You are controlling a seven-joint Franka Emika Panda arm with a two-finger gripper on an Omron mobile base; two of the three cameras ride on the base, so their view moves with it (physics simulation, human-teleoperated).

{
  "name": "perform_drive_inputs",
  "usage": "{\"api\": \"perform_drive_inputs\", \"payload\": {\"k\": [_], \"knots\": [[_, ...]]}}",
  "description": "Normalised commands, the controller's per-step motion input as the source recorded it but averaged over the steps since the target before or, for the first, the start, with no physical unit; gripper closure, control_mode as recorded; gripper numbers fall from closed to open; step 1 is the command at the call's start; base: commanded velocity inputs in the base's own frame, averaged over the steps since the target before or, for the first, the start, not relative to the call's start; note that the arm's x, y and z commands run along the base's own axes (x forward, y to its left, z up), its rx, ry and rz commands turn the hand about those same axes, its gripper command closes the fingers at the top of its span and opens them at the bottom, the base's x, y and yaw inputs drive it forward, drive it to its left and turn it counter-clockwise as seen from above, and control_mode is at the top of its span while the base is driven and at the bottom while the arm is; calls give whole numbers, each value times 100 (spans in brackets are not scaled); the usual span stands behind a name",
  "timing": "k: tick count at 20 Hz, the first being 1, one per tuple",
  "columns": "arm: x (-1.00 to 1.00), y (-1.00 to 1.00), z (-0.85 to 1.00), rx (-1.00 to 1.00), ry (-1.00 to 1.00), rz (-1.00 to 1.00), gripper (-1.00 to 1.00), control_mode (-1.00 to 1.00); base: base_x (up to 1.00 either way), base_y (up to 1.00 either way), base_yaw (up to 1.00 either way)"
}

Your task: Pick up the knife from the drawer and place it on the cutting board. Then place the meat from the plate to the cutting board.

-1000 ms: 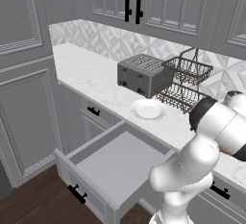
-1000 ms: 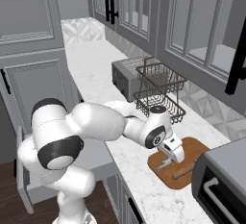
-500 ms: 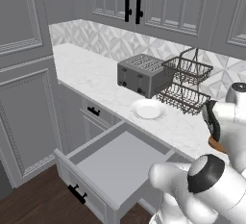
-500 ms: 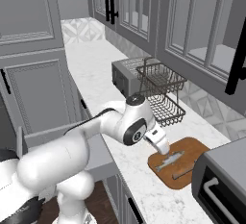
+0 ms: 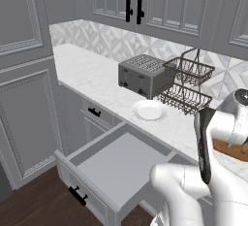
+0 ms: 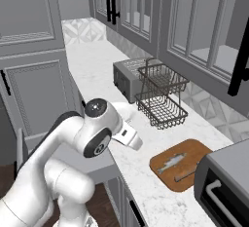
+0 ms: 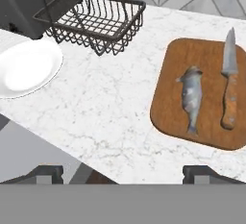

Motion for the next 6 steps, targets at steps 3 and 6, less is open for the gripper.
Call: {"api": "perform_drive_inputs", "payload": {"k": [3,6], "knots": [[-38,80,60,16,-3,44,-100,-100,0,0,0],[-30,91,90,12,0,44,-100,-100,0,0,0]]}}
